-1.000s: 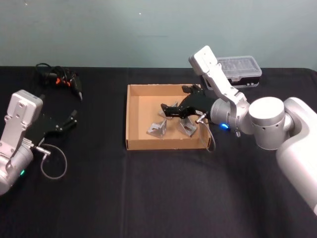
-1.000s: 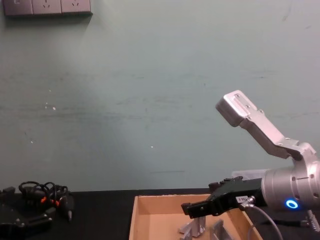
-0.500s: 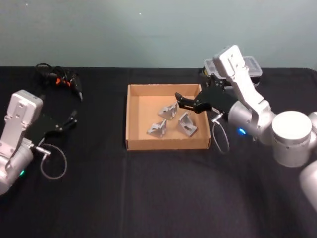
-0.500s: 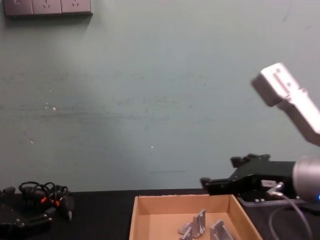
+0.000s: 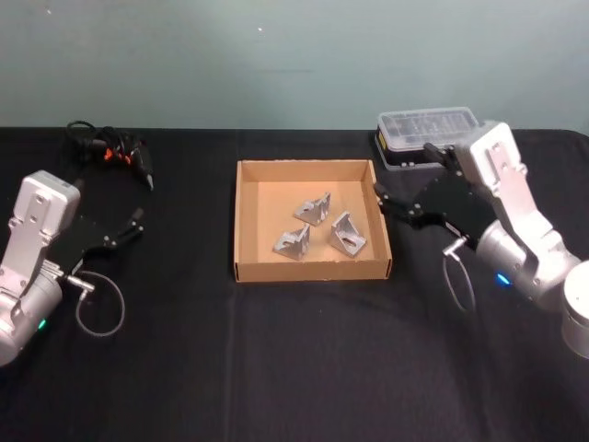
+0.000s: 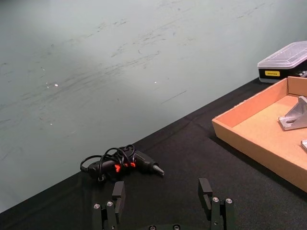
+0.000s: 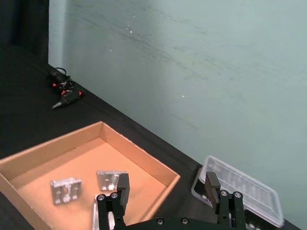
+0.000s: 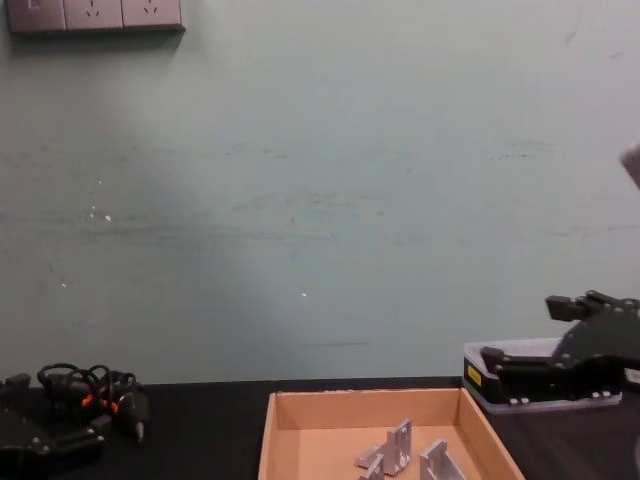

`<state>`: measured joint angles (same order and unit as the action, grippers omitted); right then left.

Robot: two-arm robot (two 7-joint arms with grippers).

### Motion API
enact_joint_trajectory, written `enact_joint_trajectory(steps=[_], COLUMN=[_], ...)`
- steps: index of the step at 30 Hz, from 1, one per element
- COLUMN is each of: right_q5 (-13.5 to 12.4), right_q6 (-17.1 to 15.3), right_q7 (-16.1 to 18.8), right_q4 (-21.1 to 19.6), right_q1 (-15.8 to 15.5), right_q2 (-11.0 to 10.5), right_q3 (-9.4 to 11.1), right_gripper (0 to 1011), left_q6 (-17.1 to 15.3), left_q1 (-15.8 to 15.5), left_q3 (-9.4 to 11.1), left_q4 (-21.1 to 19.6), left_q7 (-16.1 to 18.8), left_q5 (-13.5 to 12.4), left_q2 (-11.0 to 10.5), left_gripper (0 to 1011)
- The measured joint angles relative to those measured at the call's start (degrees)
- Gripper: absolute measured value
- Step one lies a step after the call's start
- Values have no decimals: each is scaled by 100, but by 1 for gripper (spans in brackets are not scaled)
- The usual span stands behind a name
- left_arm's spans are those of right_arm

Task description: Use one hand to pick up the angle iron from the table and place it into the box.

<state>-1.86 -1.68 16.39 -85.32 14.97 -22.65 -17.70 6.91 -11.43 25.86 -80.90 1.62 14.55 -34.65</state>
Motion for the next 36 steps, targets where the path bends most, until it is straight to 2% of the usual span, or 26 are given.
enact_joint_trajectory(steps=[4,12,18,36], right_q5=[132,293,442,397], right_q6=[178,488,649,611], right_q7=[-117,-252,-342,-321], right_q4=[-138,-129,-33,-46], right_q1=[-255,-557,-624,-602], right_q2=[-84,-87,-49,-52], right_q3=[137,328,388,369], right_gripper=[1003,1003,1003,1003], left_q6=[0,0,0,0], left_q1=[0,0,0,0], left_q3=[0,0,0,0], left_q4=[0,0,0,0], left_q7=[0,0,0,0], left_q5=[0,0,0,0], left_q2=[0,0,0,0], left_gripper=[1000,1000,1000,1000])
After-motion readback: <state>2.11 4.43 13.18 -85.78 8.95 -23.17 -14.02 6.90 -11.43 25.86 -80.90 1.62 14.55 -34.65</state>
